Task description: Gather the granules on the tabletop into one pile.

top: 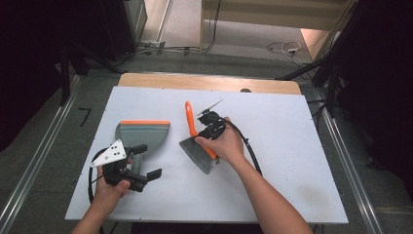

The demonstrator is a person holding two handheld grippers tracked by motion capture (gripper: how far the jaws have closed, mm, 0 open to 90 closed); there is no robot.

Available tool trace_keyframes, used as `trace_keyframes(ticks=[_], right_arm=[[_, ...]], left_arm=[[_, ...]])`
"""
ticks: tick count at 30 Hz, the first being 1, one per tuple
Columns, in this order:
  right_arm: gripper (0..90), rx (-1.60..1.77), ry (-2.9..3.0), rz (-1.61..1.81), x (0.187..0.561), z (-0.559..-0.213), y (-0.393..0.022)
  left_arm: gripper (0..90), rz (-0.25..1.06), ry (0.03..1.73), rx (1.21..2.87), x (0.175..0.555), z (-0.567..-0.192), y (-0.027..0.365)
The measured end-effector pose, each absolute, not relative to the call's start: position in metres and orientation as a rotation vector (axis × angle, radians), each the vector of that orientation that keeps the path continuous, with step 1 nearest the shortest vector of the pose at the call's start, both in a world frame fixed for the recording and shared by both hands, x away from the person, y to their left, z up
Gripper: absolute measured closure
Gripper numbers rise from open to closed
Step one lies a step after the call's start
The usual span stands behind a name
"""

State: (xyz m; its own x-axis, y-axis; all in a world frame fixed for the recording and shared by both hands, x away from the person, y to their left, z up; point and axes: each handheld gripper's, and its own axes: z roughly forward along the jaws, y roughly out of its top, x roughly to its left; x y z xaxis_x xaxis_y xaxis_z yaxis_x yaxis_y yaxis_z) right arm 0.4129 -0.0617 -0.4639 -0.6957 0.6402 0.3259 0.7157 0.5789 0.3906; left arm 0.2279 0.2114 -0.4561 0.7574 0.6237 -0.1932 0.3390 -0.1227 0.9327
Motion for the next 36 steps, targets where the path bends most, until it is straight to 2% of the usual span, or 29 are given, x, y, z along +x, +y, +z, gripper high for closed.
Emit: trace_keyframes(ticks=[17, 36], right_arm=[[66.8, -1.326, -2.607, -0.787, 0.425, -0.466, -0.112], [66.4, -1.432, -2.584, -0.798, 0.428, -0.466, -0.144]], left_arm=[[0.0, 0.288, 0.764, 1.739, 0.228, -0.457, 0.209], [0.0, 0.285, 0.765, 1.738, 0.228, -0.457, 0.208]])
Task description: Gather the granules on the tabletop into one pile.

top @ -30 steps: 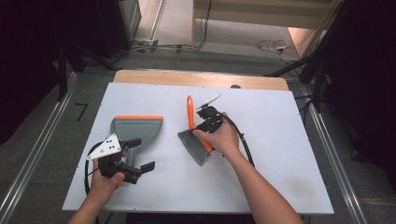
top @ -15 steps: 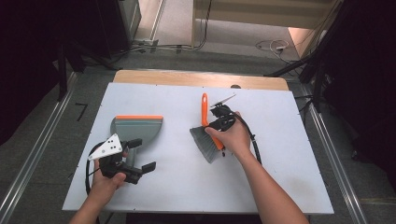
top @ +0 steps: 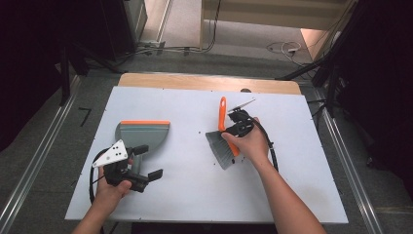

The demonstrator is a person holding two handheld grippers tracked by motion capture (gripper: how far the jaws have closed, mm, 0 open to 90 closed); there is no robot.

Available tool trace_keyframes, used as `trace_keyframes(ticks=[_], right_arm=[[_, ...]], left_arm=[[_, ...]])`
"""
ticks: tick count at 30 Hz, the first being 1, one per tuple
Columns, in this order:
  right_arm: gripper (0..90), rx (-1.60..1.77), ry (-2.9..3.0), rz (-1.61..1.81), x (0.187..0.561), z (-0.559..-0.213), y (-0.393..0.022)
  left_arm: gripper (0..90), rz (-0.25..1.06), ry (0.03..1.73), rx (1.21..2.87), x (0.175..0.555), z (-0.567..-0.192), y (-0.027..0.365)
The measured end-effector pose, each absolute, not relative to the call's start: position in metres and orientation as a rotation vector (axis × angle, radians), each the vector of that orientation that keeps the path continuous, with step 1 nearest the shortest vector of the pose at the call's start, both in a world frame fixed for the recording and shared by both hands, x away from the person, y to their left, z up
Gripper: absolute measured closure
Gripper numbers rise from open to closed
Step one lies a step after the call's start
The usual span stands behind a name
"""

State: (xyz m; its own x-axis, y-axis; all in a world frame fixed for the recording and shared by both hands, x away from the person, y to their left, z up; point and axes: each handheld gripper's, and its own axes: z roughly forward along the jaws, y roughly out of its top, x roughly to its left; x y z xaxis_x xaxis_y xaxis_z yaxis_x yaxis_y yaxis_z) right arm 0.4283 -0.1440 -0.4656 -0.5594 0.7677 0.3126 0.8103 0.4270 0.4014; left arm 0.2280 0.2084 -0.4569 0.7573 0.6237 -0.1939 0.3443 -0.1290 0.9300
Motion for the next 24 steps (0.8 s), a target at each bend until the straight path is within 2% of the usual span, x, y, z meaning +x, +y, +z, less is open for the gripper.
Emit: trace_keyframes(ticks=[15, 24], right_arm=[[67.4, -1.442, -2.491, -0.9, 0.428, -0.459, -0.164], [67.9, -1.331, -2.486, -0.989, 0.411, -0.436, -0.151]], left_arm=[[0.0, 0.284, 0.766, 1.742, 0.23, -0.458, 0.207], [0.0, 0.282, 0.767, 1.743, 0.23, -0.459, 0.206]])
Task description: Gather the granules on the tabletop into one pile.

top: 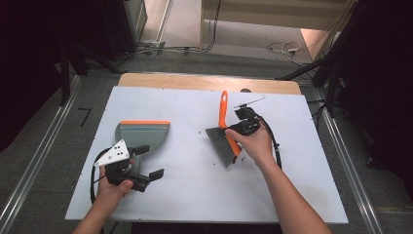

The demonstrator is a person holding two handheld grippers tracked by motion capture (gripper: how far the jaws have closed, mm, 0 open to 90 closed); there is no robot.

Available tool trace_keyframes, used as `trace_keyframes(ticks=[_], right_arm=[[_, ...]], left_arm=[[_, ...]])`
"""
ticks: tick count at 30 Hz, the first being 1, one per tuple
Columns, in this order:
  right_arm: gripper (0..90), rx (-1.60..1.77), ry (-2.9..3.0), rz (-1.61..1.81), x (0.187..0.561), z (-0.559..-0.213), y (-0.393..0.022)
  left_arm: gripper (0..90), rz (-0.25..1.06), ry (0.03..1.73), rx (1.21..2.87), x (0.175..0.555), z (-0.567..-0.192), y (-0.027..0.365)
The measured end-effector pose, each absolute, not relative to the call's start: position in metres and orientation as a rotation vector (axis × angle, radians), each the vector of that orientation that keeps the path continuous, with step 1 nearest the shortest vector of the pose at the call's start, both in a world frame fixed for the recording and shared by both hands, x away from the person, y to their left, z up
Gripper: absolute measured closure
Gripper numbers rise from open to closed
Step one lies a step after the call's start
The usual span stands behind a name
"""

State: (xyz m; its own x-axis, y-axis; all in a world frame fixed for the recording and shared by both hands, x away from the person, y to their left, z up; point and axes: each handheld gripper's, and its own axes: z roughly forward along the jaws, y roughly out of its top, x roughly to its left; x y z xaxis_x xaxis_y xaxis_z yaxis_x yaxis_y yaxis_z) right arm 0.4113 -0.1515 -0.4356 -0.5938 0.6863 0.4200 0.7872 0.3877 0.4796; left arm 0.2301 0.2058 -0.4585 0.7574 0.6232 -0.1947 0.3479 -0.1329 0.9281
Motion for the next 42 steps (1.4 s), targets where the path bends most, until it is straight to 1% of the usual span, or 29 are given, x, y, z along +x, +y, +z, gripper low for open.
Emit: trace_keyframes(ticks=[3, 8, 12, 16, 24, 42], right_arm=[[67.9, -1.259, -2.51, -0.968, 0.401, -0.428, -0.137], [67.9, -1.193, -2.522, -0.939, 0.391, -0.429, -0.121], [67.9, -1.121, -2.538, -0.877, 0.382, -0.44, -0.105], [67.9, -1.096, -2.553, -0.82, 0.381, -0.455, -0.097], [67.0, -1.119, -2.561, -0.823, 0.396, -0.47, -0.114], [66.5, -1.199, -2.624, -0.849, 0.417, -0.466, -0.157]], left_arm=[[0.0, 0.288, 0.764, 1.748, 0.23, -0.458, 0.206], [0.0, 0.291, 0.767, 1.737, 0.229, -0.457, 0.208], [0.0, 0.289, 0.767, 1.738, 0.229, -0.457, 0.209], [0.0, 0.29, 0.766, 1.742, 0.229, -0.457, 0.208], [0.0, 0.291, 0.766, 1.737, 0.229, -0.457, 0.209], [0.0, 0.289, 0.767, 1.738, 0.229, -0.457, 0.208]])
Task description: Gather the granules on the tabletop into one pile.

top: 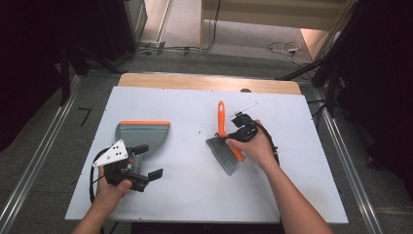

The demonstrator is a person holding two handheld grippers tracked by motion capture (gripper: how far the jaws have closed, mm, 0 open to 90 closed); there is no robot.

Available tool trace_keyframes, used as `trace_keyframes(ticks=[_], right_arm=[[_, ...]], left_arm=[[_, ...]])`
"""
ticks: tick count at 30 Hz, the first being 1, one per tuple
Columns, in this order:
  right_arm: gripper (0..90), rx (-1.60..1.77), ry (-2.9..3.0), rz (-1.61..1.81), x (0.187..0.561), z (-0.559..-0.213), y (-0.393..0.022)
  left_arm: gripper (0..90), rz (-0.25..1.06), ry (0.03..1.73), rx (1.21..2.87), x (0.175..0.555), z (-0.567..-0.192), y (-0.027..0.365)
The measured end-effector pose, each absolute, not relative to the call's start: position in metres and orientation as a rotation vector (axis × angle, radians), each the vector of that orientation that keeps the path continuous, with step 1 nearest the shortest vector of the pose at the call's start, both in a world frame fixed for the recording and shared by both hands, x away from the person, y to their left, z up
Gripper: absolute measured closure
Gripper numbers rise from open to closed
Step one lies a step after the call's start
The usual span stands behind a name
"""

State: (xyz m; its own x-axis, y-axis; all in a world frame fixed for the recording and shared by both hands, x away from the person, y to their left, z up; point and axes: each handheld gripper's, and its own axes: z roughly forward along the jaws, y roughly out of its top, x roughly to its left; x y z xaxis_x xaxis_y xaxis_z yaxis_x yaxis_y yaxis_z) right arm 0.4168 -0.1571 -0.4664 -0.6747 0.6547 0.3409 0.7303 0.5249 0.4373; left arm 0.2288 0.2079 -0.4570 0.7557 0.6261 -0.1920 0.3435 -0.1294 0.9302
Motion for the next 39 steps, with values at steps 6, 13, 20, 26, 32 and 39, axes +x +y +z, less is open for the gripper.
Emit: trace_keyframes(ticks=[6, 13, 20, 26, 32, 39], right_arm=[[67.3, -1.243, -2.619, -0.873, 0.414, -0.456, -0.162], [67.8, -1.255, -2.604, -0.951, 0.413, -0.427, -0.138], [67.8, -1.257, -2.522, -0.936, 0.432, -0.433, -0.084], [67.7, -1.383, -2.414, -0.924, 0.451, -0.454, -0.06], [67.1, -1.523, -2.344, -0.874, 0.463, -0.47, -0.072], [66.7, -1.656, -2.243, -0.862, 0.46, -0.478, -0.104]], left_arm=[[0.0, 0.291, 0.767, 1.737, 0.229, -0.457, 0.209], [0.0, 0.293, 0.762, 1.74, 0.23, -0.456, 0.207], [0.0, 0.293, 0.766, 1.732, 0.229, -0.455, 0.21], [0.0, 0.291, 0.769, 1.728, 0.228, -0.456, 0.212], [0.0, 0.289, 0.767, 1.733, 0.228, -0.456, 0.211], [0.0, 0.29, 0.769, 1.736, 0.228, -0.456, 0.21]])
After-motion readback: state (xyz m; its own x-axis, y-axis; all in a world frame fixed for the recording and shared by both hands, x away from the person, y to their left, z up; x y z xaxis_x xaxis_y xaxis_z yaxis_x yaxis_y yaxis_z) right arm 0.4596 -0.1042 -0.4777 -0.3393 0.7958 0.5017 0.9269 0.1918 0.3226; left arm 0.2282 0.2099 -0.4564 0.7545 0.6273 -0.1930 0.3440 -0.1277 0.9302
